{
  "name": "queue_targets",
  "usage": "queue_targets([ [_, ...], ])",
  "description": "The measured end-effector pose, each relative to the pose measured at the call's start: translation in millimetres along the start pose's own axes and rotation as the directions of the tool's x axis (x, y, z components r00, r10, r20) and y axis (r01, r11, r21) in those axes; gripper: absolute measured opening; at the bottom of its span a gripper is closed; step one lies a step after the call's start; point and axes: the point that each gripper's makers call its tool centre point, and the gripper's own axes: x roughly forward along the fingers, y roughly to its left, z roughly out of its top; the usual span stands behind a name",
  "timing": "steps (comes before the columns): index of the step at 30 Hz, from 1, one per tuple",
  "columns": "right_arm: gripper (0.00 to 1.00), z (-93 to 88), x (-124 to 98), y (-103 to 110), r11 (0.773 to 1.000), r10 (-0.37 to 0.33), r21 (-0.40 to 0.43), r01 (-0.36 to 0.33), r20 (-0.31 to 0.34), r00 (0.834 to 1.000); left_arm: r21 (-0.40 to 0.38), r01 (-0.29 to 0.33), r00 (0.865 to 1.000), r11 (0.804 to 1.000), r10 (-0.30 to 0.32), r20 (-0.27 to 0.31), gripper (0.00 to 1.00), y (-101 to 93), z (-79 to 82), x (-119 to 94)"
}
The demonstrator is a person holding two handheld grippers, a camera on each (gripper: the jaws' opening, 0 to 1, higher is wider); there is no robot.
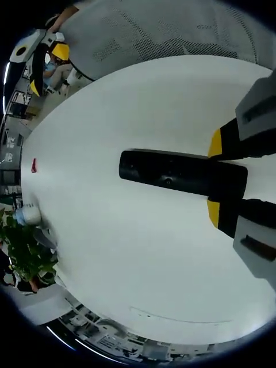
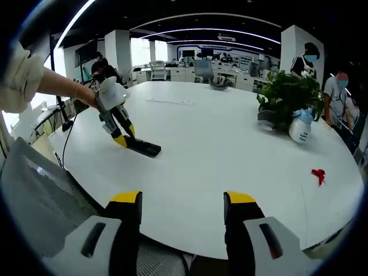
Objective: Press the specified remote control buttons in sequence, fully releasing each button before pressing the next.
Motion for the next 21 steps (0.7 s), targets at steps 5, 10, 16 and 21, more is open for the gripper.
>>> queue_targets([
  [5, 0.59, 0.1, 0, 0, 1.0, 0.001, -0.001, -0.001, 0.001, 1.0, 0.004, -0.001, 1.0, 1.0, 0.001, 0.0, 0.25, -3.4, -0.3, 0],
  [10, 0.59, 0.0, 0, 1, 1.0, 0.002, -0.002, -0.002, 0.0, 1.0, -0.001, -0.003, 1.0, 1.0, 0.003, 0.001, 0.24, -6.7, -0.9, 0],
  [16, 0.59, -0.3, 0, 1, 1.0, 0.004, -0.004, -0.004, -0.002, 1.0, -0.006, -0.001, 1.0, 1.0, 0.001, 0.005, 0.24, -11.8, -2.5, 0],
  [21, 0.59, -0.5, 0, 1, 1.0, 0.006, -0.006, -0.006, -0.004, 1.0, -0.009, 0.0, 1.0, 1.0, 0.0, 0.006, 0.24, -16.5, -2.7, 0],
])
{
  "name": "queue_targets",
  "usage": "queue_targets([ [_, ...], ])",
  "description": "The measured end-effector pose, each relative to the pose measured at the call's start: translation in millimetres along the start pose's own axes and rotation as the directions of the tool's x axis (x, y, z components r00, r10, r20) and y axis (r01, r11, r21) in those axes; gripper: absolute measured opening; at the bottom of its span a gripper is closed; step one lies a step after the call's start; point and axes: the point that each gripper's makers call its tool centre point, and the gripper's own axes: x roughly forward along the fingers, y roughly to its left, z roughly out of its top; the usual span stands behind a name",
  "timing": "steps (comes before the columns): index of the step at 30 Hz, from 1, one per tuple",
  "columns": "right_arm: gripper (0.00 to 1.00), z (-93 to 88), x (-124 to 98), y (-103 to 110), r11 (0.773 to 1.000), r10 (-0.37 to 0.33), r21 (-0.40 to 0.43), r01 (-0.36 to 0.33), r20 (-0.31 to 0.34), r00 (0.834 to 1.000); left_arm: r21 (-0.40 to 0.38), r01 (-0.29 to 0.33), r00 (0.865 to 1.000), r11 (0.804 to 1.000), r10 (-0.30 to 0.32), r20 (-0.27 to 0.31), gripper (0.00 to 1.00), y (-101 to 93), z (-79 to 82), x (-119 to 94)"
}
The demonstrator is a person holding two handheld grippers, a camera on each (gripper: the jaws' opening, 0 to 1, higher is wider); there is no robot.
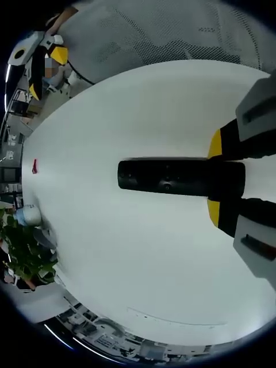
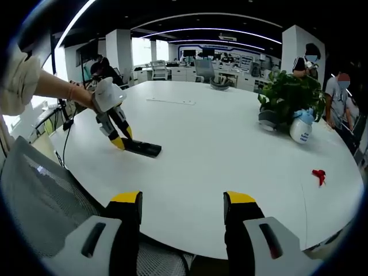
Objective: Press the specified remote control buttons in sequence, fully releasing each button before pressing the next.
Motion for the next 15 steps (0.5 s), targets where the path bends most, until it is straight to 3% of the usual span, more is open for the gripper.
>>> queue_targets([
  [15, 0.58, 0.4, 1, 1, 1.0, 0.006, -0.005, -0.006, -0.002, 1.0, 0.008, 0.009, 1.0, 1.0, -0.009, 0.0, 0.24, -14.4, -2.4, -1],
])
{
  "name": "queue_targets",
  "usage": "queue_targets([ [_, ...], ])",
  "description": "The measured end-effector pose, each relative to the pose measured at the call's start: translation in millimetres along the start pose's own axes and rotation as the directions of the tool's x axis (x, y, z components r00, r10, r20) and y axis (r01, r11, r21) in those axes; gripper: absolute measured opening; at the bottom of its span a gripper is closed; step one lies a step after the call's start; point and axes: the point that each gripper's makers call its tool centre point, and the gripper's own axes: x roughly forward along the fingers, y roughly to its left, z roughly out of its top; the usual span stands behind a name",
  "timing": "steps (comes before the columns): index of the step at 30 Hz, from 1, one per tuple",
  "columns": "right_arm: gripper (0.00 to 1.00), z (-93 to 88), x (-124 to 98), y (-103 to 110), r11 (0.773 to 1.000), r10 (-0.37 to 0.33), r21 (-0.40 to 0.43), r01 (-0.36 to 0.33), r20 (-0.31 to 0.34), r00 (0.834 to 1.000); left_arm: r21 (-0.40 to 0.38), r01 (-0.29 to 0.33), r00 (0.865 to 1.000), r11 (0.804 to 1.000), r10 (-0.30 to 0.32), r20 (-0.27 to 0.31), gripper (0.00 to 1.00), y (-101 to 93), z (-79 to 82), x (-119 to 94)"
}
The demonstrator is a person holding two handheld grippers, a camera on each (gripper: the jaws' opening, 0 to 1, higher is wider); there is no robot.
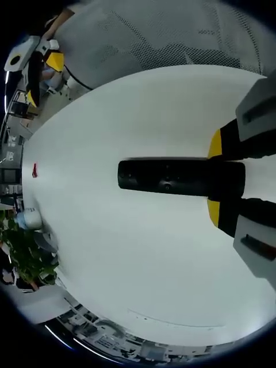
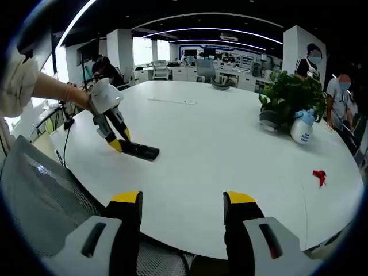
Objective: Press the specified remote control buttons in sequence, fully releasing each button before pressing the next.
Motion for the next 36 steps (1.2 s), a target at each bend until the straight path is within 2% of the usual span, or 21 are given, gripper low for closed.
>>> queue_targets([
  [19, 0.58, -0.6, 1, 1, 1.0, 0.006, -0.01, -0.006, -0.004, 1.0, 0.037, 0.019, 1.0, 0.999, -0.019, 0.005, 0.24, -27.6, -4.3, -1],
  [36, 0.57, -1.2, 0, 4, 1.0, 0.019, -0.019, -0.019, -0.006, 1.0, 0.029, 0.02, 1.0, 0.999, -0.02, 0.021, 0.24, -48.2, -7.2, -2],
])
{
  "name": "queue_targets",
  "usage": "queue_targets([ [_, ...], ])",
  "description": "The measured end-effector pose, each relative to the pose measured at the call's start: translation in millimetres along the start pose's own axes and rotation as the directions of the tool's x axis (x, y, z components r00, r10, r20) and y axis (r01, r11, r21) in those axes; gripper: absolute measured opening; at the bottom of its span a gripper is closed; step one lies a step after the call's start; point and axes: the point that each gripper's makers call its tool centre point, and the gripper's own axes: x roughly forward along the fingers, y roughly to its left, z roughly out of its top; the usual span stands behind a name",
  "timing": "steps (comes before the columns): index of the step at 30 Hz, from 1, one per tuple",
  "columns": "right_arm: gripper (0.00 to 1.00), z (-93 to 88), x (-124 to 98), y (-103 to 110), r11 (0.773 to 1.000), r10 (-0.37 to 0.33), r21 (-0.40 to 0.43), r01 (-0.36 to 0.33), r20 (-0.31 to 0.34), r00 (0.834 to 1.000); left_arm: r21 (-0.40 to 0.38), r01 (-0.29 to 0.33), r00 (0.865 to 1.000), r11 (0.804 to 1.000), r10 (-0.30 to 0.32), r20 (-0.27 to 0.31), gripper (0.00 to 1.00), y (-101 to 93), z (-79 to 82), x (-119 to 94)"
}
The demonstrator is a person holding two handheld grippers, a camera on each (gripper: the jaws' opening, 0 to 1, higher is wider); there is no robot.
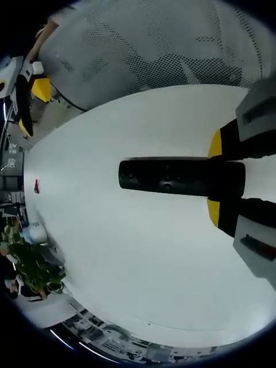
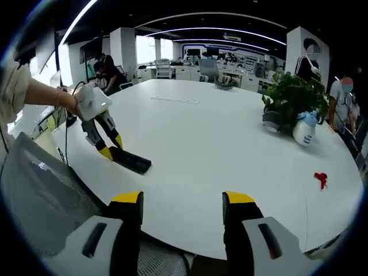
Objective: Press the specified remote control buttons in sequence, fully releasing each button before pressing the next.
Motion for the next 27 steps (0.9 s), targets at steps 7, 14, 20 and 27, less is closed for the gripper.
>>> queue_targets([
  [7, 0.56, 0.3, 0, 2, 1.0, 0.007, -0.004, -0.007, 0.0, 1.0, 0.007, 0.005, 1.0, 1.0, -0.005, 0.007, 0.24, -11.0, -1.3, -1],
  [14, 0.56, 0.5, 0, 3, 1.0, 0.012, -0.011, -0.012, 0.001, 1.0, 0.01, 0.009, 1.0, 1.0, -0.009, 0.006, 0.24, -20.0, -2.5, -1],
  [20, 0.56, -0.1, 1, 5, 1.0, 0.024, -0.02, -0.024, -0.005, 1.0, 0.013, 0.011, 1.0, 1.0, -0.011, 0.004, 0.24, -26.9, -3.8, -2],
  [27, 0.55, -1.6, 2, 8, 0.999, 0.042, -0.031, -0.043, -0.017, 0.999, 0.013, 0.012, 1.0, 1.0, -0.012, 0.008, 0.24, -36.2, -4.8, -2],
])
